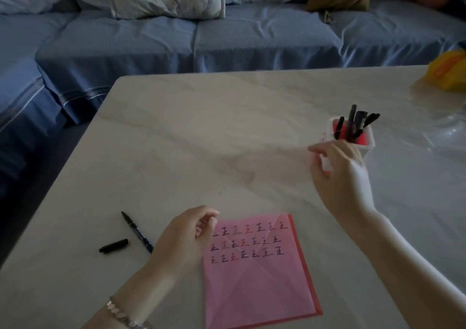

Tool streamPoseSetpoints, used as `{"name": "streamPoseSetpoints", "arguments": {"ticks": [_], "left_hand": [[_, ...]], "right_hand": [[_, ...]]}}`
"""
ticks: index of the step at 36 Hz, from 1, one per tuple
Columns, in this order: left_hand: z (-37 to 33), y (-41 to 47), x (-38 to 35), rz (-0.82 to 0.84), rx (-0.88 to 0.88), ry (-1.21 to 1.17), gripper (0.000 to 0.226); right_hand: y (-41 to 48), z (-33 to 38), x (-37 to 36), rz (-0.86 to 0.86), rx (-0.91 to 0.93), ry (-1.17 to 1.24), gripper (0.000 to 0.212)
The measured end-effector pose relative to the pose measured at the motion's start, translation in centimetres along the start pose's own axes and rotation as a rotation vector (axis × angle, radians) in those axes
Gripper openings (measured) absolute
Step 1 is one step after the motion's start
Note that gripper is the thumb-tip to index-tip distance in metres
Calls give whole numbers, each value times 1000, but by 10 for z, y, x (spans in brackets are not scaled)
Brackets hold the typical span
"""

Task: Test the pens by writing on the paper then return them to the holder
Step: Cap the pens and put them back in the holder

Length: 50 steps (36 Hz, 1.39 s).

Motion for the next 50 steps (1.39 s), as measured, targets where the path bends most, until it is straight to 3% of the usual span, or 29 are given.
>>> {"name": "streamPoseSetpoints", "arguments": {"ticks": [6, 9, 12, 16, 22, 26, 32, 36, 39, 43, 46, 50], "left_hand": [[54, -27, 49, -205, 71, 240, 17], [82, -41, 71, -256, 155, 387, 24], [105, -54, 84, -270, 227, 472, 28], [127, -62, 85, -194, 281, 525, 18], [138, -69, 88, -218, 313, 389, 6], [145, -77, 95, -336, 315, 176, 8], [137, -80, 101, -474, 304, -230, 21], [114, -68, 90, -410, 208, -388, 21], [95, -57, 74, -338, 160, -460, 18], [66, -44, 52, -228, 102, -496, 21], [49, -39, 43, -164, 49, -506, 11], [27, -30, 19, -48, 24, -492, 8]], "right_hand": [[-46, 70, -111, 553, 15, 89, 21], [-66, 109, -153, 742, 74, 67, 26], [-77, 142, -183, 822, 110, 81, 27], [-84, 171, -218, 870, 109, 105, 28], [-97, 187, -262, 998, 59, -58, 38], [-99, 186, -272, 962, 35, -80, 25], [-88, 164, -236, 842, -51, 190, 22], [-76, 130, -181, 731, -78, 375, 16], [-74, 106, -144, 722, -83, 421, 25], [-74, 88, -109, 712, -8, 308, 22], [-75, 82, -96, 687, 27, 243, 17], [-82, 65, -81, 629, 32, 237, 26]]}}
Point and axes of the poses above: each hand's wrist, its own y-axis towards the middle knuckle, its own x-axis out of the back of the hand, z = x × y, the point moved 10 cm from there along y, towards the middle knuckle, and after that the axes turned 8 degrees about z, right-handed, at the moved point
